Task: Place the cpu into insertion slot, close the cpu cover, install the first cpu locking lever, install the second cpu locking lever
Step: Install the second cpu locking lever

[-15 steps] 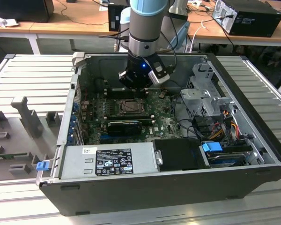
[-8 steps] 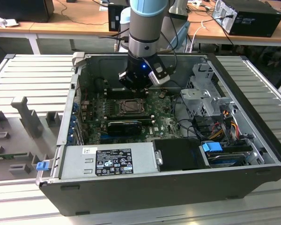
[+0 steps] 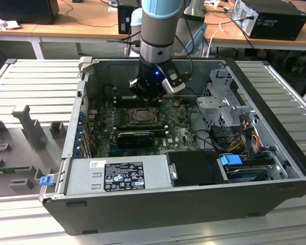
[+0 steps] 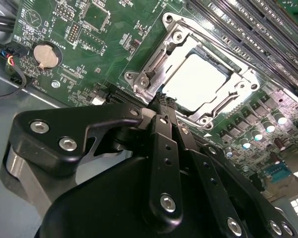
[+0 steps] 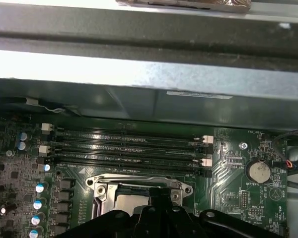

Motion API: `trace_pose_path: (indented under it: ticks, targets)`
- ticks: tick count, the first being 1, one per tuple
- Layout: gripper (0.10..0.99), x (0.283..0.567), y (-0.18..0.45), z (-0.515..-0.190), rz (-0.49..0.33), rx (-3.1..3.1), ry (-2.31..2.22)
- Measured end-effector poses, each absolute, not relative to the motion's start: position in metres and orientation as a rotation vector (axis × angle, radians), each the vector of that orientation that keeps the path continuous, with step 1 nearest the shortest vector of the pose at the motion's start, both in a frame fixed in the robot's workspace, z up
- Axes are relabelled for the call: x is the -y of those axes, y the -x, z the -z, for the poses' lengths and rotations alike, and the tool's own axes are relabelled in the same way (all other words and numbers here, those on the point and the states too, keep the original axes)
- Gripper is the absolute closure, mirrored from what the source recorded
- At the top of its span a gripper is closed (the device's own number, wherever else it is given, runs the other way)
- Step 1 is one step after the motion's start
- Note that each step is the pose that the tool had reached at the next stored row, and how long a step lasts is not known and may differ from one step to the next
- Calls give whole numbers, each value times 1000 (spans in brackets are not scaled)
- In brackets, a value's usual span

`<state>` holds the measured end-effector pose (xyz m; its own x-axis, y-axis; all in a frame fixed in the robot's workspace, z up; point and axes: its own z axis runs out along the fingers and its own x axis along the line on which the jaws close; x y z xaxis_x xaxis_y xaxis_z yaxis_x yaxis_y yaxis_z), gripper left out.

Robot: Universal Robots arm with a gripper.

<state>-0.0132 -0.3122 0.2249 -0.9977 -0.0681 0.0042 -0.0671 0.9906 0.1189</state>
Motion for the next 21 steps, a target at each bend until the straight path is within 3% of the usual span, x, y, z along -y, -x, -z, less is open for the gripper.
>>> trace_pose_path:
  ticks: [21]
  targets:
    - [980,322,13,-233,186,3126,-106]
